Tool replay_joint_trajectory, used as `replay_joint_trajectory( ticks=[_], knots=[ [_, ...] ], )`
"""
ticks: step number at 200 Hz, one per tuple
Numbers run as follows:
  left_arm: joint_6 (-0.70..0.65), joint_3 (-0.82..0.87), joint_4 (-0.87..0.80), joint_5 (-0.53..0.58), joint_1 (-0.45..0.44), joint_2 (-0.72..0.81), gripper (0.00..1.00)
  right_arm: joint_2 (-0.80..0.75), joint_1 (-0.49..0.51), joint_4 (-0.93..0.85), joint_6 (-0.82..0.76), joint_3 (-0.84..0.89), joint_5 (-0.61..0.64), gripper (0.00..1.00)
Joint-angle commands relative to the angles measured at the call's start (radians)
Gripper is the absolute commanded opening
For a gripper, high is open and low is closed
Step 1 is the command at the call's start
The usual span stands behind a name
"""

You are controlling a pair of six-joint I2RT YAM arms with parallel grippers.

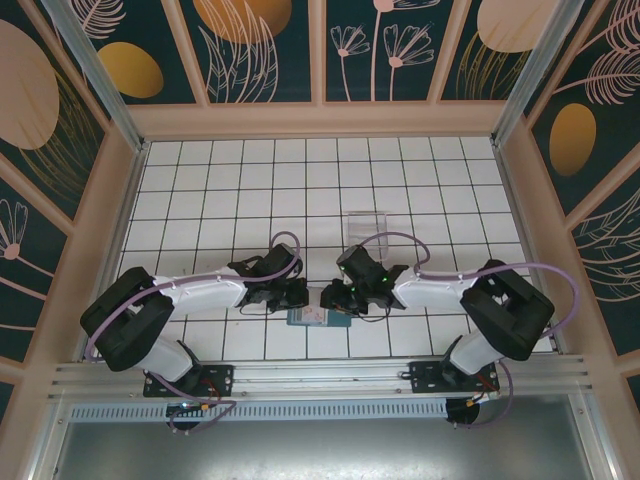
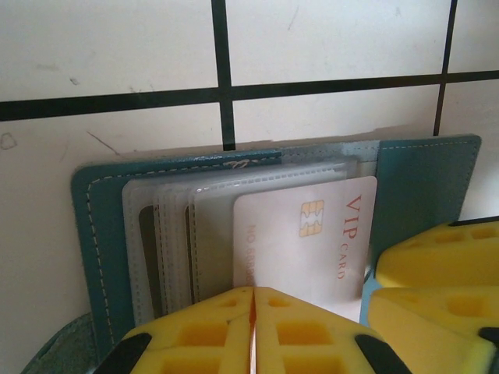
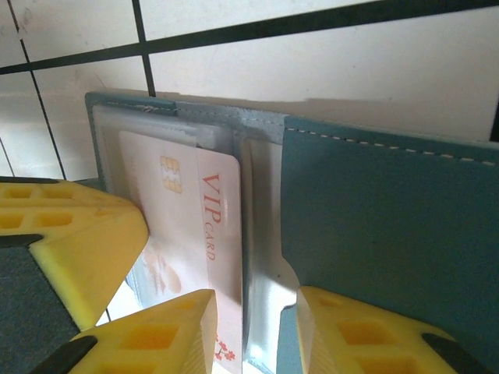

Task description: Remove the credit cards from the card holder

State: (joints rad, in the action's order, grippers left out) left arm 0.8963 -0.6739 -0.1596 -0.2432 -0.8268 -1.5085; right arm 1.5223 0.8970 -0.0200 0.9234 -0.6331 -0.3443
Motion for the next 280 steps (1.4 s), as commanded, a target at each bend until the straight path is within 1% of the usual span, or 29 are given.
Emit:
replay_joint_trajectory(
  ticks=[1, 53, 133, 190, 225, 280],
  knots=[
    [0.006, 0.03, -0.032, 0.038, -0.005, -0.035, 0.09, 0.021, -0.005, 0.039, 0.005, -0.01, -0.027, 0.32],
    [0.004, 0.033, -0.024, 0.021, -0.006, -0.05, 0.08, 0.059, -0.006, 0.093, 0.009, -0.007, -0.056, 0.29],
    [0.009, 0.036, -0.03, 0.02, -0.005, -0.055, 0.08, 0.062, -0.013, 0.141, 0.025, 0.028, -0.053, 0.22],
    [-0.011, 0.025, -0.09, 0.059, -0.006, -0.037, 0.07, 0.033, -0.019, 0.124, 0.014, 0.038, -0.041, 0.15],
    [-0.017, 0.019, -0.119, 0.074, -0.005, -0.024, 0.07, 0.019, -0.021, 0.111, 0.003, 0.042, -0.04, 0.09],
    [-0.025, 0.003, -0.159, 0.107, -0.005, -0.016, 0.07, -0.016, -0.025, 0.089, 0.005, 0.064, -0.026, 0.08]
  ],
)
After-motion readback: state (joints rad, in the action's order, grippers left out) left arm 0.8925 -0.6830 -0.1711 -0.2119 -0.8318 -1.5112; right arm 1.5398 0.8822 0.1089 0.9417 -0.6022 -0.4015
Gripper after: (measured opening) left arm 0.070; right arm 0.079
